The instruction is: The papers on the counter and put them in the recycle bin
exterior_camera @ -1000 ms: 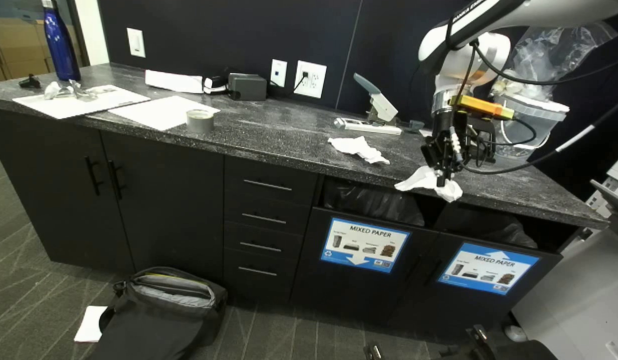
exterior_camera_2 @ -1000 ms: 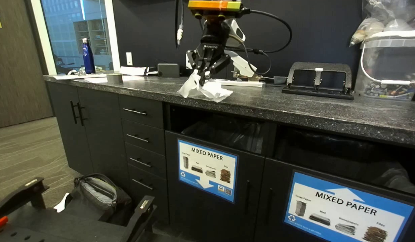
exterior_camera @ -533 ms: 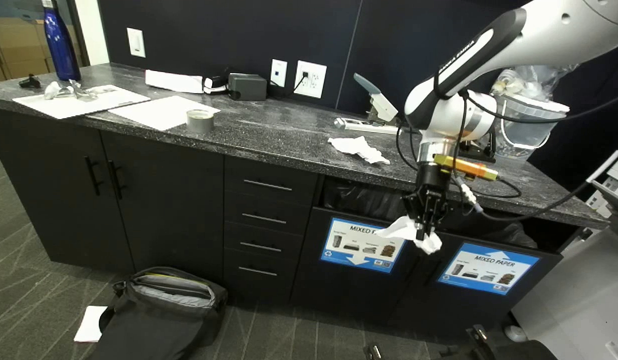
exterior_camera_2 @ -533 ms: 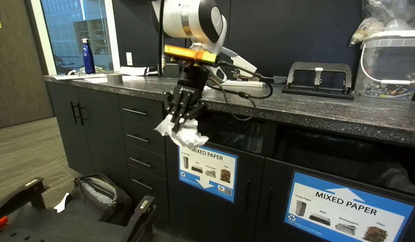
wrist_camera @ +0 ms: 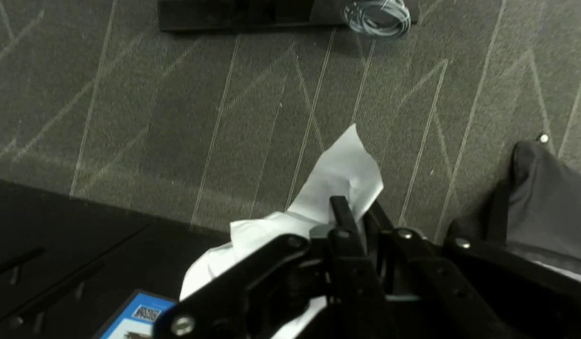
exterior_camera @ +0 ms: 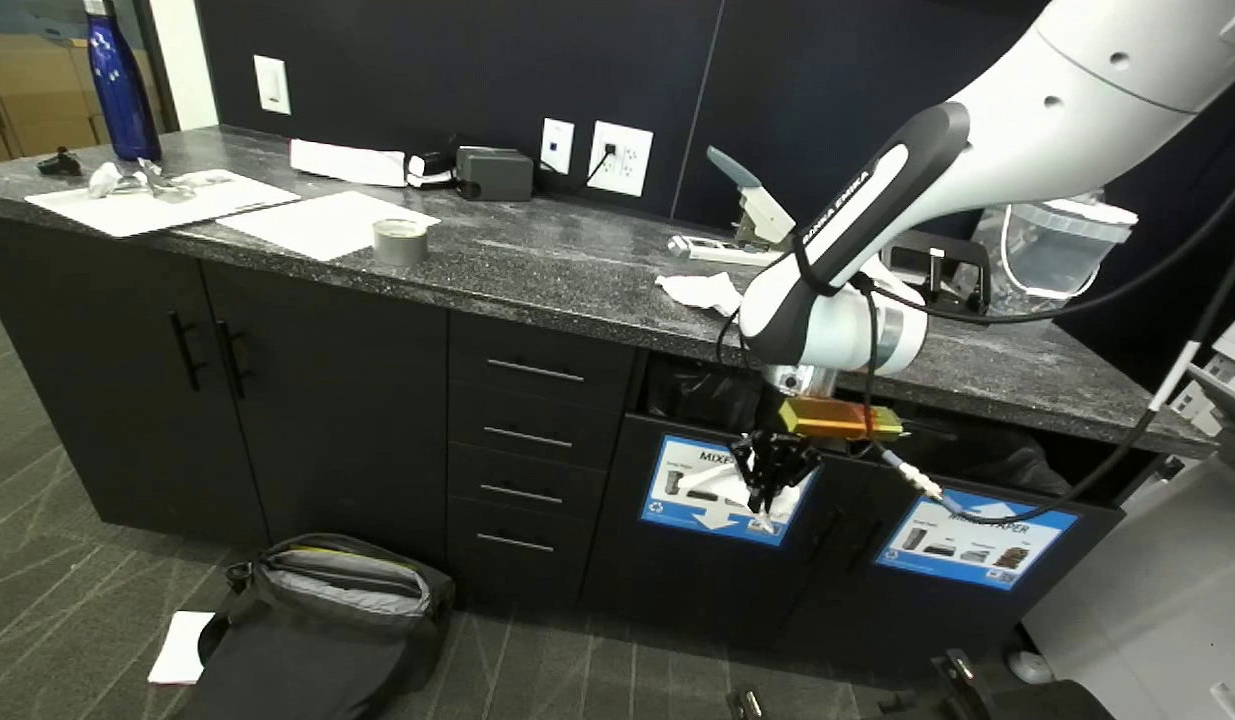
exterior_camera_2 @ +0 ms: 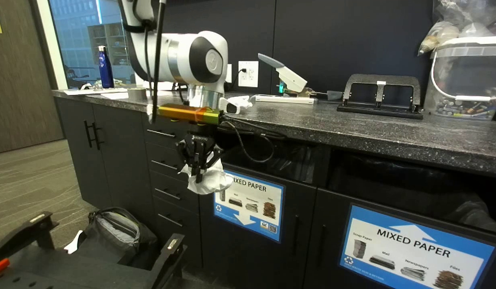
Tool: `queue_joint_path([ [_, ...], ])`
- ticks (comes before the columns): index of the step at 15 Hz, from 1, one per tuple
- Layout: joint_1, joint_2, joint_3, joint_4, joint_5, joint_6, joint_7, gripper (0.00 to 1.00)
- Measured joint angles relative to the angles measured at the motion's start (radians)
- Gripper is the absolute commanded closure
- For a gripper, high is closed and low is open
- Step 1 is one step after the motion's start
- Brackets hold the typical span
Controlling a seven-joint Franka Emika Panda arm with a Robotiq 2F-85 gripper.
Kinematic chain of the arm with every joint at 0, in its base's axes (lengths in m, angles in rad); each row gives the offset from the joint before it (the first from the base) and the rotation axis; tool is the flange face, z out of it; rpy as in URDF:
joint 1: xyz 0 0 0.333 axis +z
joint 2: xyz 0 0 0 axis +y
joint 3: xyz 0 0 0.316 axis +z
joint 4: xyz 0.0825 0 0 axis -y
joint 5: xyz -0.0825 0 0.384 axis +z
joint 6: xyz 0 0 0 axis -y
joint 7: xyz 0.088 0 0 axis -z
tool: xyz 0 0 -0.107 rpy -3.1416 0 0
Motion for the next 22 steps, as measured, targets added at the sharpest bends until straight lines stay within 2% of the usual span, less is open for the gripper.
queue_joint_path([
  [3,0.057,0.04,-0.016,-0.045,-0.068,0.244,0.083,0.9],
  [5,0.103,0.071,-0.06,-0.067,-0.112,0.405,0.134,0.89],
  [8,0.201,0.114,-0.182,-0.078,-0.14,0.607,0.175,0.9],
  [11,0.306,0.163,-0.314,-0.075,-0.104,0.776,0.185,0.9],
  [14,0.349,0.219,-0.366,-0.058,-0.005,0.882,0.17,0.9],
  [22,0.341,0.366,-0.366,0.104,0.153,0.974,0.128,0.89],
])
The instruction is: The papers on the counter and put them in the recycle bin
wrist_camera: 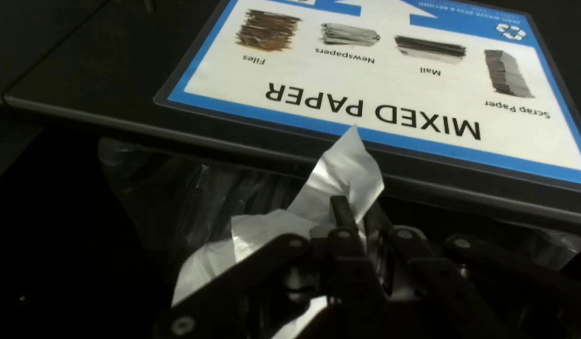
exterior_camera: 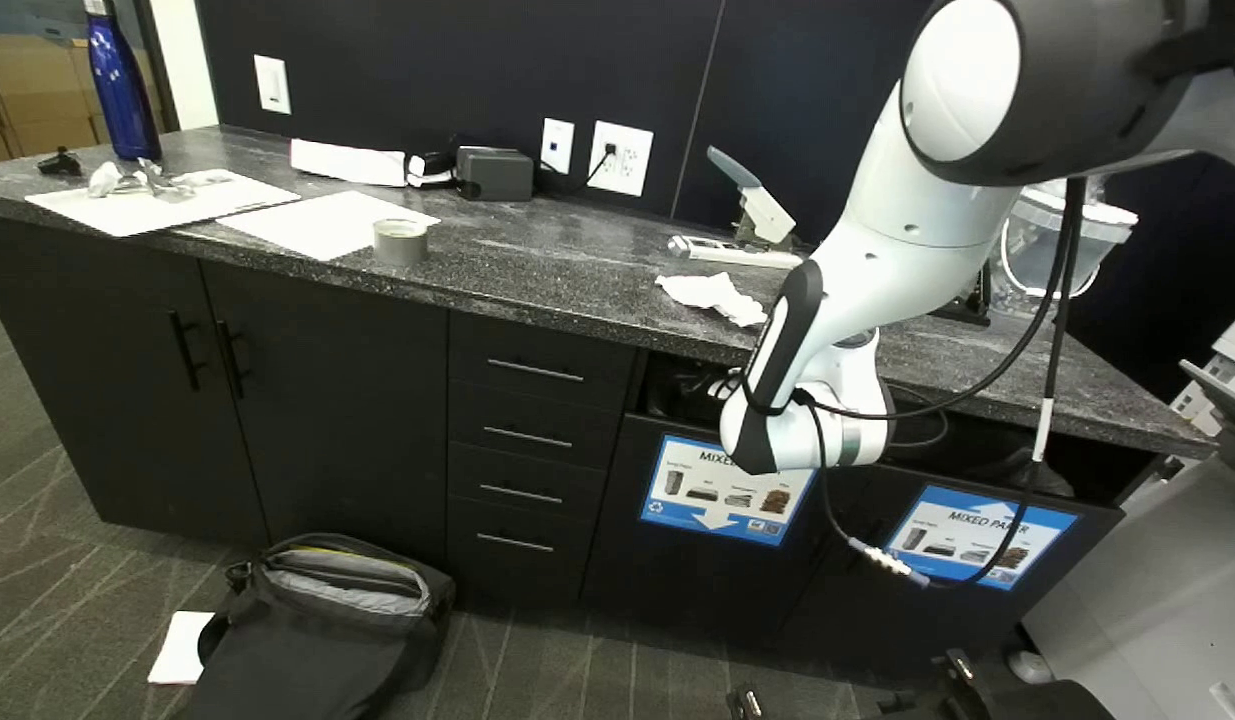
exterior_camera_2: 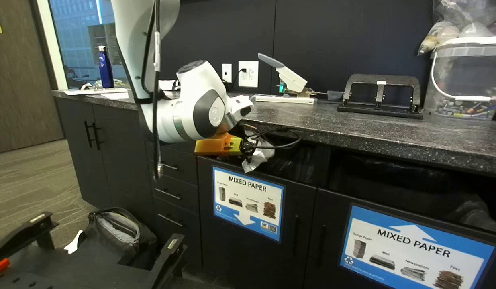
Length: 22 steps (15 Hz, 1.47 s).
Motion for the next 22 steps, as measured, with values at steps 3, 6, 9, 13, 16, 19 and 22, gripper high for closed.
queue_joint_path([
  [3,-0.015,0.047,0.0,0.07,0.015,0.0,-0.004,0.89],
  [6,-0.036,0.094,0.001,0.137,0.016,0.0,-0.004,0.9],
  [9,-0.049,0.129,0.006,0.171,0.017,-0.001,-0.004,0.89],
  [13,-0.062,0.178,0.007,0.231,0.018,-0.013,-0.003,0.59],
  [16,-0.064,0.194,0.007,0.25,0.023,-0.013,-0.003,0.34],
  [19,-0.059,0.194,0.006,0.249,0.037,-0.012,-0.003,0.12],
  [22,-0.034,0.175,0.0,0.223,0.058,-0.007,-0.004,0.0],
])
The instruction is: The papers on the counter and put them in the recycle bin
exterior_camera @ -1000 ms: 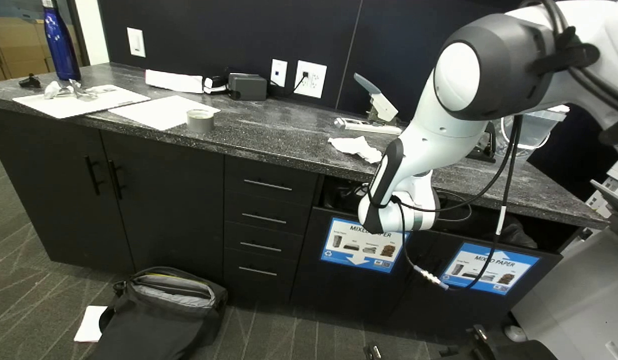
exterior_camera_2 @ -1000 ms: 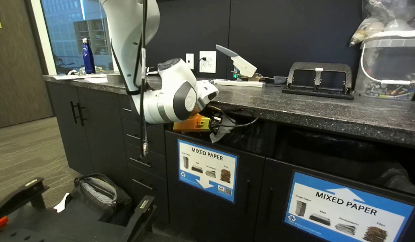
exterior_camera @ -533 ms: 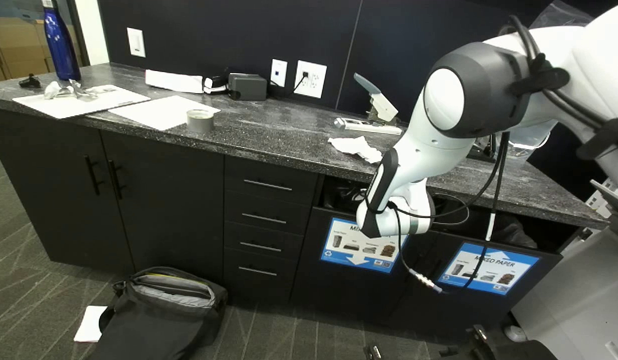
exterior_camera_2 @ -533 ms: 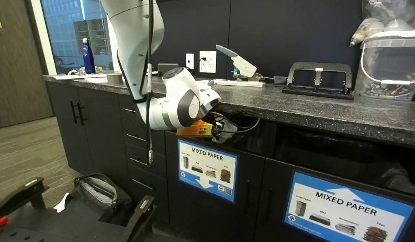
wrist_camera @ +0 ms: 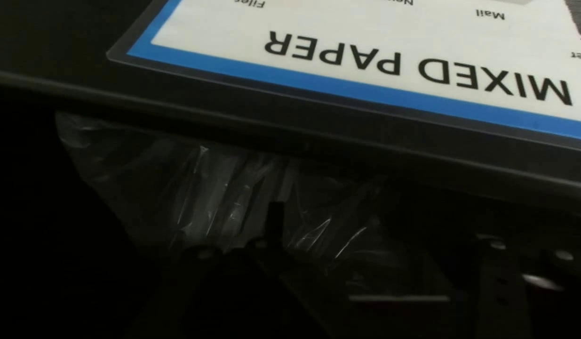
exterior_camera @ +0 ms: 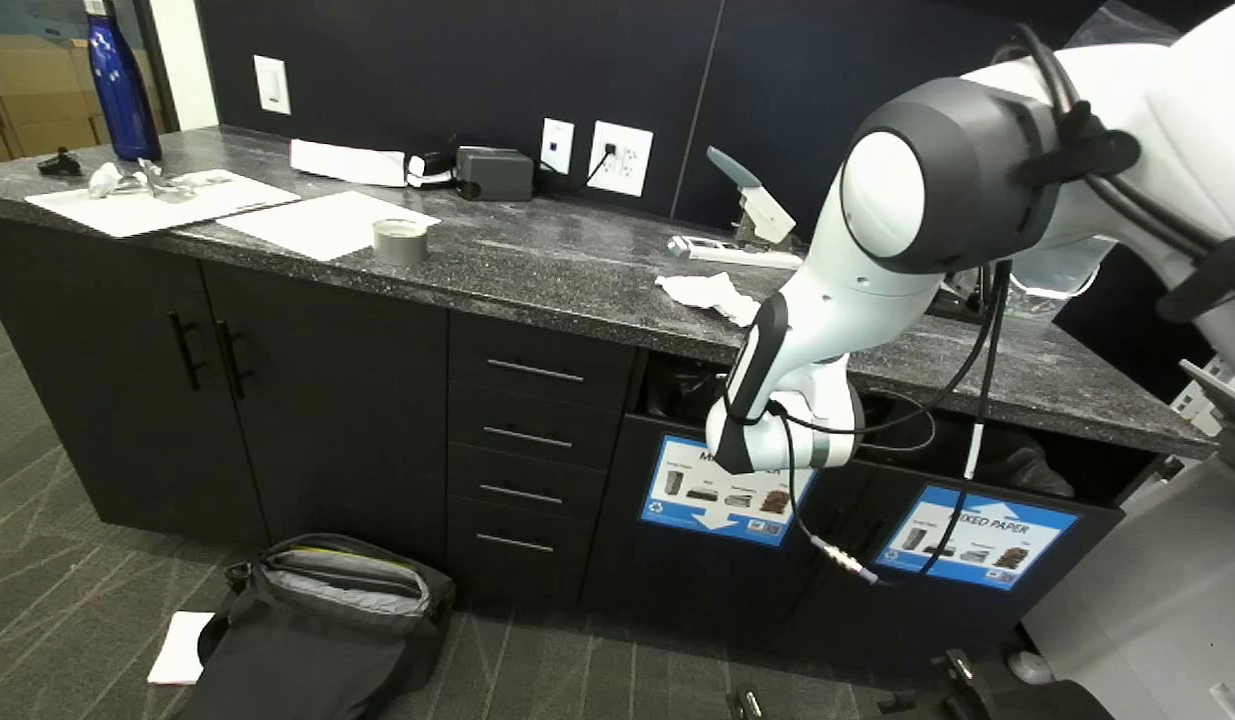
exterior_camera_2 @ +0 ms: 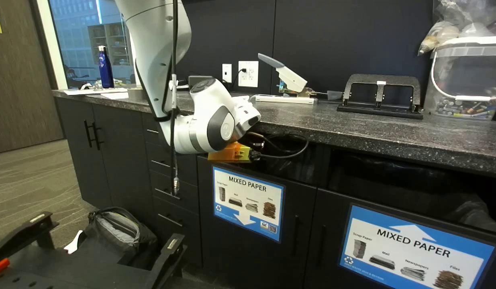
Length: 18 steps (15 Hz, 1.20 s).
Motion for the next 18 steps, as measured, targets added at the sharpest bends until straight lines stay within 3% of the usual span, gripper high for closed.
queue_joint_path([
  [6,0.105,-0.248,-0.012,-0.249,0.014,-0.07,-0.003,0.0],
  [10,0.21,-0.47,-0.069,-0.385,-0.021,-0.393,0.001,0.0],
  [13,0.267,-0.621,-0.14,-0.419,-0.212,-0.645,0.095,0.0],
  [18,0.358,-0.816,-0.231,-0.304,-0.588,-0.951,0.234,0.0],
])
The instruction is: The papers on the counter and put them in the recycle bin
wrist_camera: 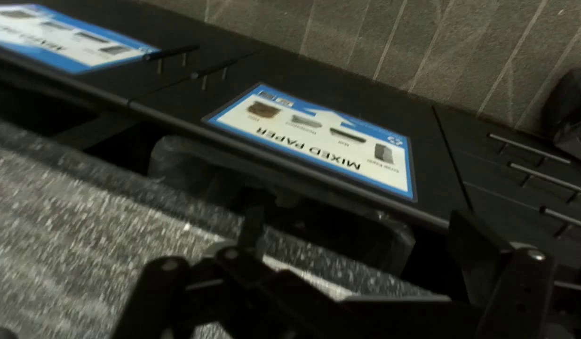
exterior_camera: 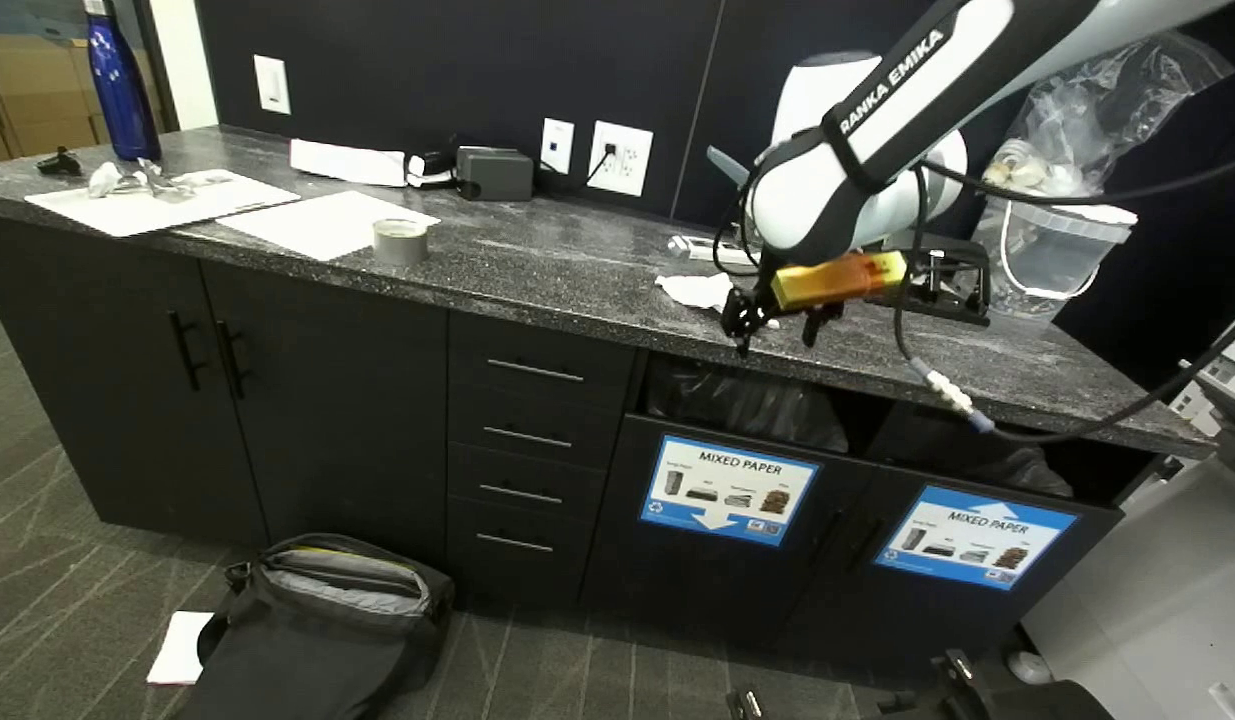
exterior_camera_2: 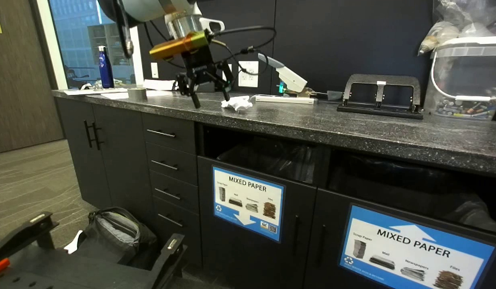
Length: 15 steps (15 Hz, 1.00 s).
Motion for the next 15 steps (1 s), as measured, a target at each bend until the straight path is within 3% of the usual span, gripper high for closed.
queue_joint_path([
  [1,-0.009,-0.028,0.024,0.038,-0.07,-0.048,0.016,0.0],
  [3,-0.1,-0.065,0.152,0.102,-0.161,-0.114,0.02,0.0],
  [7,-0.315,-0.045,0.397,0.166,-0.164,-0.125,-0.116,0.0],
  [10,-0.433,0.015,0.477,0.205,-0.153,-0.09,-0.234,0.0],
  [15,-0.555,0.164,0.516,0.329,-0.136,-0.039,-0.381,0.0],
])
